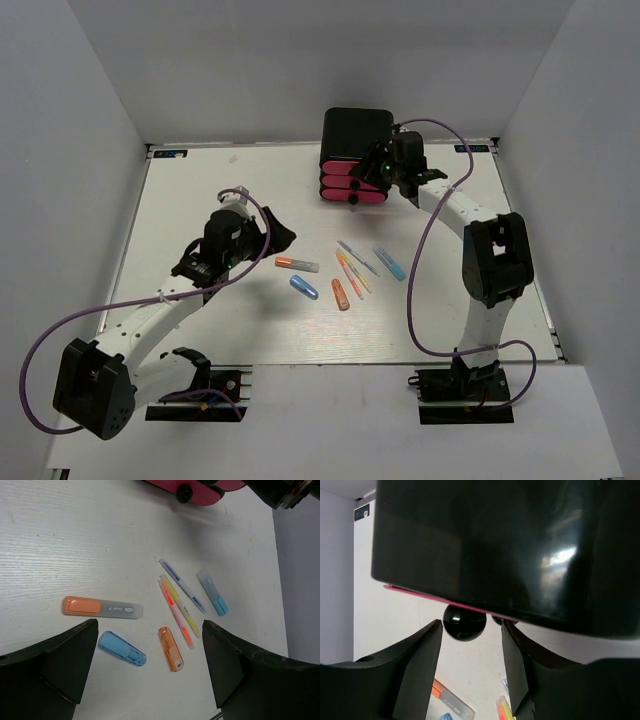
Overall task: Sort the stationery into containers
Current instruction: Open the drawer in the storage box.
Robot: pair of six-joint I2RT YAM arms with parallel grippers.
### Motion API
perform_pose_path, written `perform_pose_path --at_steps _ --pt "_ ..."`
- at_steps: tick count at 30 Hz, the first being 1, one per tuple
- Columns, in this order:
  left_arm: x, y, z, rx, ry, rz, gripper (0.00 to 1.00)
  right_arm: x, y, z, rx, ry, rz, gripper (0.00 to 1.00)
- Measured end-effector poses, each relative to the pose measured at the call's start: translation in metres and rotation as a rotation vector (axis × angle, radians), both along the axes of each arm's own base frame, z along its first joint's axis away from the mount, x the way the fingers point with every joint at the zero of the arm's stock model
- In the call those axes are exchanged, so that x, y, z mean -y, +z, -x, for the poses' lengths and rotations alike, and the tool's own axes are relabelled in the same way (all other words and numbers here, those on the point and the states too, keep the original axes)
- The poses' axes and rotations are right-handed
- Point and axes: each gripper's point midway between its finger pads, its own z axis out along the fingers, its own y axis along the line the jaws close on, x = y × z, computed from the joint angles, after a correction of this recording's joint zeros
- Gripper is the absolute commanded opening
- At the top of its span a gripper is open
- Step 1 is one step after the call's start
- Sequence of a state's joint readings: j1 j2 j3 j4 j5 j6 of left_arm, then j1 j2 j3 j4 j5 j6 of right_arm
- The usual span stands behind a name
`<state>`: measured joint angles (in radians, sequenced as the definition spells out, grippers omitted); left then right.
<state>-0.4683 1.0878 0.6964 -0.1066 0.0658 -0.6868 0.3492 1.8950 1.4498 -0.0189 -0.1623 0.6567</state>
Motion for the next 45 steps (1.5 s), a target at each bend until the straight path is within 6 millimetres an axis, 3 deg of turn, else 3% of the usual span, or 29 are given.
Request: perform_pose_path --at_steps 5,11,17,22,26,34,37,38,42,45 --pt "-0.003 0.003 0.001 0.003 0.017 0.005 0.94 -0.003 -0.003 -0.007 0.008 -0.014 -0.019 0.48" --pt "-0.004 0.001 0.001 -0.004 0.034 0.011 0.94 -0.004 0.005 -0.013 0.034 -0.032 -0.048 0.48" --pt "-0.006 -0.005 0.003 -0.021 0.041 0.010 0.94 -0.004 0.006 -0.014 0.034 -0.040 -0.062 0.28" --pt "-0.006 -0.006 0.003 -0.027 0.046 0.017 0.94 -0.005 0.004 -0.013 0.048 -0.037 -0.078 0.24" --pt "-0.006 -0.009 0.004 -0.036 0.052 0.024 0.94 -0.004 0.004 -0.002 0.058 -0.024 -0.090 0.24" --pt "-0.007 -0.007 0.001 -0.058 0.108 0.068 0.94 0.000 0.001 0.040 0.030 0.021 -0.103 0.24" --pt "-0.009 -0.008 -0.001 -0.068 0.134 0.081 0.94 0.001 0.000 0.049 0.025 0.030 -0.107 0.31" --pt "-0.010 -0.010 -0.002 -0.076 0.144 0.081 0.94 0.001 0.000 0.051 0.022 0.033 -0.110 0.47" --pt "-0.014 -0.029 -0.002 -0.149 0.195 0.070 0.94 0.001 -0.002 0.054 0.007 0.040 -0.111 0.73" --pt "-0.016 -0.046 0.000 -0.216 0.225 0.051 0.93 0.001 -0.003 0.056 0.001 0.048 -0.108 0.77"
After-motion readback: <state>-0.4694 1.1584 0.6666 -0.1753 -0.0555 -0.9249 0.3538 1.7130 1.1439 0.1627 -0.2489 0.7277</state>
